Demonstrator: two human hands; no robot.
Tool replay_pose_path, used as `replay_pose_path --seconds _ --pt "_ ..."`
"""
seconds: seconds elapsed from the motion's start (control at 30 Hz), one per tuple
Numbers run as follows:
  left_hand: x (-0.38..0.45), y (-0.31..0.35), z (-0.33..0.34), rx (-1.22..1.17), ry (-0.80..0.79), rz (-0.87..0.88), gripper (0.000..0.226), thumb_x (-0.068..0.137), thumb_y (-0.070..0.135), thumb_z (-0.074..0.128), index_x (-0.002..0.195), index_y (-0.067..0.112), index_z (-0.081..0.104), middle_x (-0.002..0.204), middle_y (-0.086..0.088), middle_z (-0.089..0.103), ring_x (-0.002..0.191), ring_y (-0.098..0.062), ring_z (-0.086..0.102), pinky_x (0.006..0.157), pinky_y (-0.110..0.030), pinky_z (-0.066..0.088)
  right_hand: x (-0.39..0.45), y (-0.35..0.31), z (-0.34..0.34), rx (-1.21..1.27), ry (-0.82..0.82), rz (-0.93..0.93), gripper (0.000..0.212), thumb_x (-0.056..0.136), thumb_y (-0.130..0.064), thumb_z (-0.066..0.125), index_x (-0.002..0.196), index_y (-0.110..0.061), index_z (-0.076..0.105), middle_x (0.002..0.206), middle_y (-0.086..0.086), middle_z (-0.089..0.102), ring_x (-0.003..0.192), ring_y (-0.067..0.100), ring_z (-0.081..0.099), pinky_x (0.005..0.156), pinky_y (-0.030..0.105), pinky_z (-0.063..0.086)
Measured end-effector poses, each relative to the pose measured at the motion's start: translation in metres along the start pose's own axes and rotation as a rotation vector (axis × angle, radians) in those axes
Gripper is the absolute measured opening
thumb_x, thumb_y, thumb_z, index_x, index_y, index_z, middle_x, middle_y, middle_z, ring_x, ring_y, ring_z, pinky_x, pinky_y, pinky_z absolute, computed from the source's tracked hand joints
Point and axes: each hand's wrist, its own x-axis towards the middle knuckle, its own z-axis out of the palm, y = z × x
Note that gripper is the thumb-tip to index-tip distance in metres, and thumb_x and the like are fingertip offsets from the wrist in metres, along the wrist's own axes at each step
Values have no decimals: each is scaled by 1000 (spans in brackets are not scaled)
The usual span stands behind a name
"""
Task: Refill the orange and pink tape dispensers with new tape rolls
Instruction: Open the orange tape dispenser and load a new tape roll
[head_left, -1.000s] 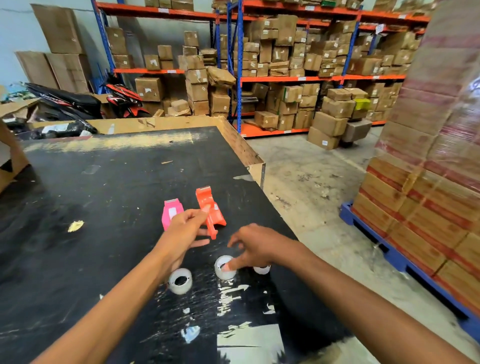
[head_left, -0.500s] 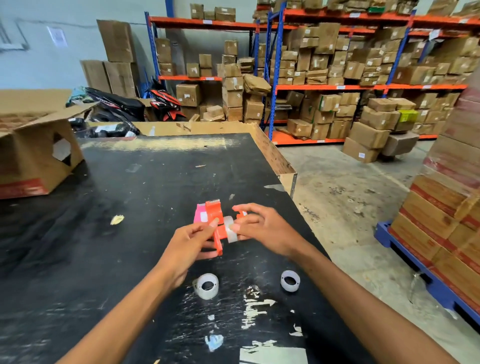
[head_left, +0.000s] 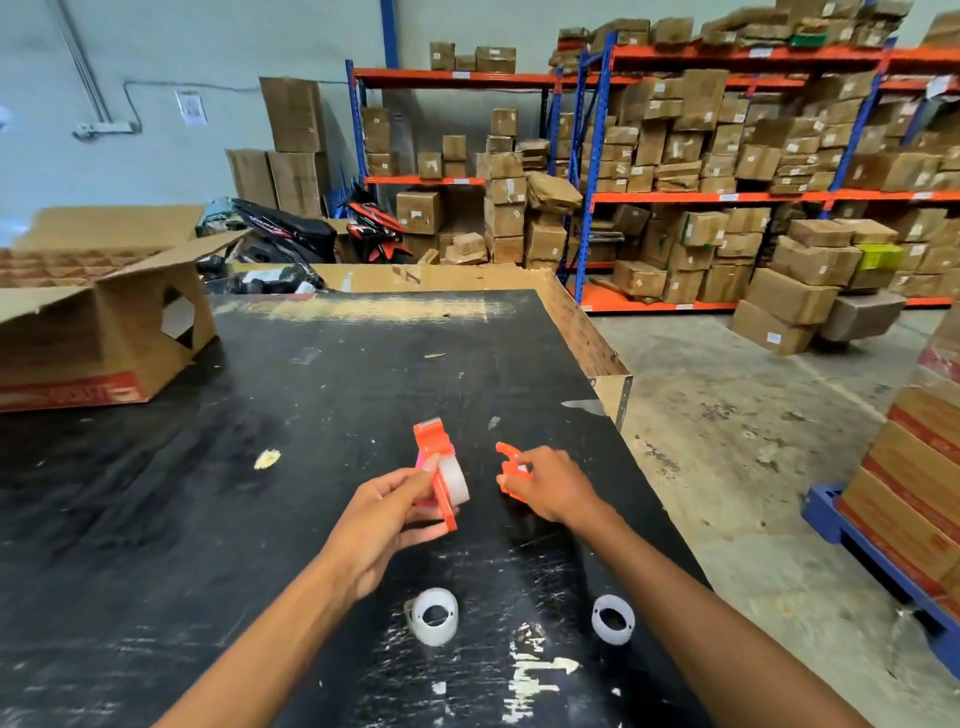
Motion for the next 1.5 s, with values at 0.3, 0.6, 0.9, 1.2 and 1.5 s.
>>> replay_pose_path --seconds 0.3,0.6,0.9,1.2,1.5 --pt "6 -5 -9 -14 -9 -25 45 88 37 58 107 -3 68 104 -22 73 90 -26 68 80 -37 58 -14 -16 -16 811 -203 25 32 80 -11 73 110 -17 65 90 8 75 74 14 66 80 34 56" --pt "3 -11 -5 -97 -84 -64 43 92 36 52 111 0 68 114 -27 69 88 -25 71 75 -33 61 -60 -28 -18 963 -286 -144 39 83 -14 70 121 -15 64 108 17 73 103 26 70 91 40 56" --pt "-10 -6 -2 5 -46 65 38 87 38 55 94 7 75 91 -17 75 76 -18 69 61 -24 57 -80 -38 -16 859 -136 -180 42 81 -11 72 122 -11 63 109 19 72 87 11 69 77 24 58" --pt "-25 2 3 -20 -3 200 33 90 38 53 95 16 77 96 -23 74 81 -23 65 58 -21 53 -97 -52 -7 934 -41 -290 24 87 -15 66 106 -28 71 93 -9 75 84 1 69 73 20 55" --pt "-34 13 -1 36 -46 278 34 89 40 51 103 20 75 94 -15 77 83 -21 68 65 -27 52 -106 -67 8 924 132 -378 22 90 -13 62 107 -4 72 100 21 62 77 -3 62 74 14 50"
